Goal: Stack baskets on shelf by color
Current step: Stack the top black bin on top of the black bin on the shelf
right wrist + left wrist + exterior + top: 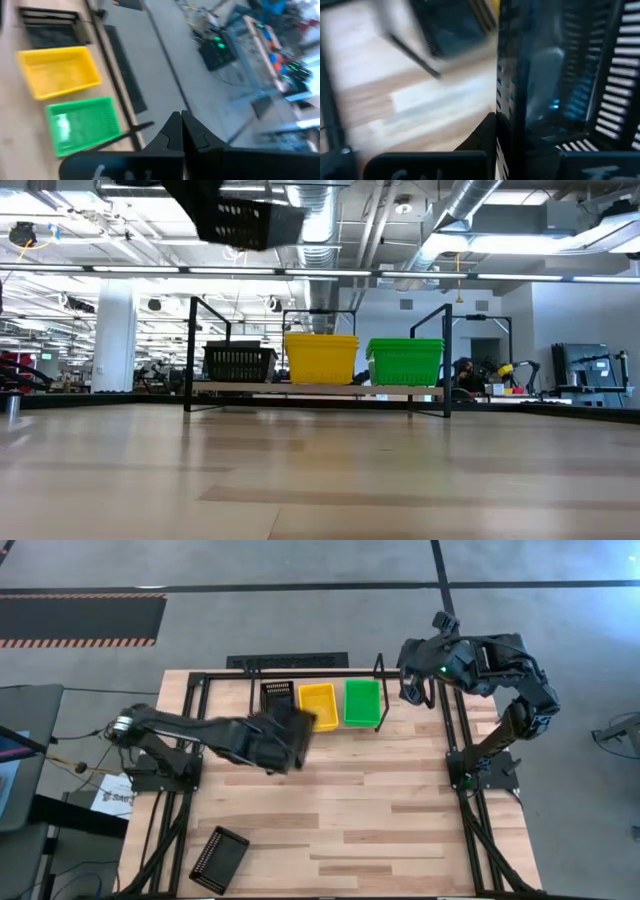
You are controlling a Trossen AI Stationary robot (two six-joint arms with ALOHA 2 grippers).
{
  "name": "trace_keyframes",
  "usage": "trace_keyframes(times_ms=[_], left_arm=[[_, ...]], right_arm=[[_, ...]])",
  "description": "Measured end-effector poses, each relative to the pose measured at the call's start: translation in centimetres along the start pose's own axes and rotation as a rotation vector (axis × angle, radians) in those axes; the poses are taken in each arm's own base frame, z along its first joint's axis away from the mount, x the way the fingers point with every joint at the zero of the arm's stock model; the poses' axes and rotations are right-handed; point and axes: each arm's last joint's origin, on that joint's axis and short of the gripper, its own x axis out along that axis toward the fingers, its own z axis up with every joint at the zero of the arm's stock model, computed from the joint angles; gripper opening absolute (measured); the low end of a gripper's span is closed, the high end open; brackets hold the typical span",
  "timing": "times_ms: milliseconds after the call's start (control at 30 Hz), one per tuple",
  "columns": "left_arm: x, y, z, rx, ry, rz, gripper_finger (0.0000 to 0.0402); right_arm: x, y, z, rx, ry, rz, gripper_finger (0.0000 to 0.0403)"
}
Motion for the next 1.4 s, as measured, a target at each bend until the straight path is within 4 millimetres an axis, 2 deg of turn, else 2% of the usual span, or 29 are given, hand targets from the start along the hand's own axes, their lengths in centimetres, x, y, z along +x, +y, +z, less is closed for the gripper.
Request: trace_keyframes(times_ms=[133,267,467,700,833,1067,1400], left_arm=[[-1.7,3.0,1.6,-0.192,-0.089,0.023,0.0],[-1.6,4.4,3.1,-0.295,-0.121,0.055,0.0],[0.1,4.9,5.9,-0.336,-0.124,0.096,0.0],[2.2,3.2,8.6,-0.311,-0.129,-0.022,0.0],[3.7,2.7,9.3,-0.298,-0.087,-0.008,0.0],[6.7,2.4,9.2,-0.301,0.027,0.109,0.0],[10.0,4.0,9.5,-0.364,0.155,0.191,0.0]], right_arm=[[0.7,-0.9,-0.2,0.027,0.037,-0.071,0.0001],[1.4,-1.8,-0.5,0.052,0.071,-0.103,0.0001],[2.0,-2.5,-0.8,0.082,0.096,-0.13,0.0001],[2.2,-2.9,-0.9,0.087,0.11,-0.141,0.0],[2.3,-2.9,-1.0,0.084,0.115,-0.142,0.0],[2.3,-2.8,-1.0,0.044,0.113,-0.115,0.0001],[2.4,-2.9,-1.0,-0.011,0.117,-0.106,0.0001]])
